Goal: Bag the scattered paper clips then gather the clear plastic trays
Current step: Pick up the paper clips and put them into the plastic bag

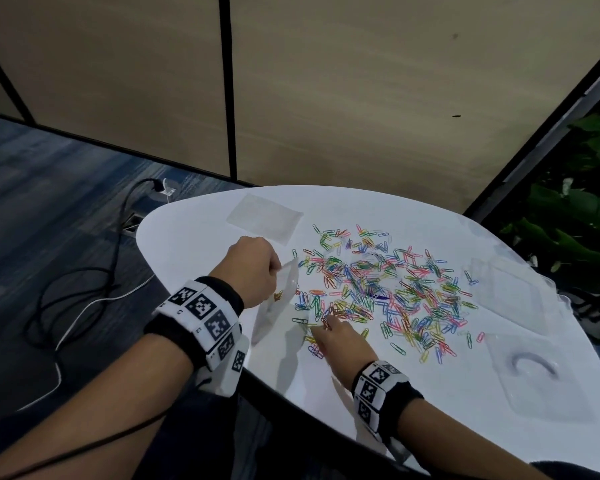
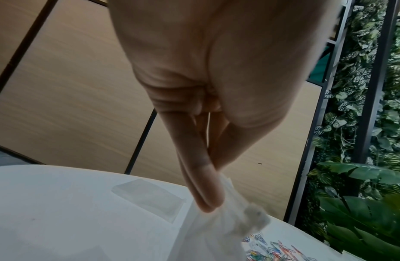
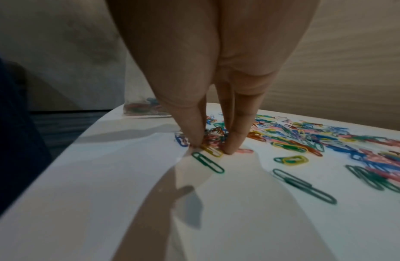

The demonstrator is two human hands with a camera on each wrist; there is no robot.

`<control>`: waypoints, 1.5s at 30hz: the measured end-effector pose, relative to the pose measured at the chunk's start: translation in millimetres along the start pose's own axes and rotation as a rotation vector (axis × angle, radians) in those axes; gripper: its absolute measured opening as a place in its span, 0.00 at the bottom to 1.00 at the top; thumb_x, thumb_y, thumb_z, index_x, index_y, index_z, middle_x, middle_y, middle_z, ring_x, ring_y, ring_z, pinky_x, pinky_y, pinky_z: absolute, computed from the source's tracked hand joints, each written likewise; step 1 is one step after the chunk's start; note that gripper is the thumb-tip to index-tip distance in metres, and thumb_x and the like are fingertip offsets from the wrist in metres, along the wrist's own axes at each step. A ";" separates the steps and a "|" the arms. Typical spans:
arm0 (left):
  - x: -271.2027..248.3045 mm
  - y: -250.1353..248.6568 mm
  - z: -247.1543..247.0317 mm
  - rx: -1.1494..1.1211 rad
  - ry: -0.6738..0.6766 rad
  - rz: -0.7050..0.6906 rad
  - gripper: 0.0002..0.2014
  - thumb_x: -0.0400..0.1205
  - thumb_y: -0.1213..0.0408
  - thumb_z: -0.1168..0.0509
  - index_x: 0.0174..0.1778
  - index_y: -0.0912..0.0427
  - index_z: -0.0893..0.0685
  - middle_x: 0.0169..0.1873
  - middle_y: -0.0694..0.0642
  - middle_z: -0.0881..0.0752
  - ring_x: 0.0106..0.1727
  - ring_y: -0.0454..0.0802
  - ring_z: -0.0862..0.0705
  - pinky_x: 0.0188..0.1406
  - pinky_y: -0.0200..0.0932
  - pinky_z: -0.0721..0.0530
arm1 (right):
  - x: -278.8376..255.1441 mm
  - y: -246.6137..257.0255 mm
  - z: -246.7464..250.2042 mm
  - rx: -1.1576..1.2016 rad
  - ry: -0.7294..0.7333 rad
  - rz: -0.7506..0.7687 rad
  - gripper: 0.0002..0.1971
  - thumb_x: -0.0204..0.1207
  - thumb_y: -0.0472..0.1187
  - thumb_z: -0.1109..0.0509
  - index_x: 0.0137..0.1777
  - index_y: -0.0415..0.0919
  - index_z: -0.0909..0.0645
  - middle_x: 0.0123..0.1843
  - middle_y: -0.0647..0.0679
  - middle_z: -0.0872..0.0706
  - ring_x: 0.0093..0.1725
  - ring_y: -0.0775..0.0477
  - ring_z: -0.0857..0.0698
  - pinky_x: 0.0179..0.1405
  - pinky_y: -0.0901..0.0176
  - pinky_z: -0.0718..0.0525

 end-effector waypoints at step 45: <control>12.2 6.7 4.6 -0.051 -0.036 -0.024 0.14 0.79 0.74 0.38 0.43 0.61 0.06 0.37 0.58 0.07 0.37 0.53 0.08 0.51 0.47 0.09 | -13.7 -25.3 112.3 0.744 -0.191 -0.252 0.09 0.73 0.37 0.23 0.53 0.41 0.12 0.41 0.48 0.10 0.34 0.51 0.09 0.42 0.52 0.08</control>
Point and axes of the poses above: each hand's wrist, its own x-axis towards the middle knuckle, its own z-axis out of the back of the hand, y = z × x, the point moved 7 cm from there along x, towards the middle knuckle
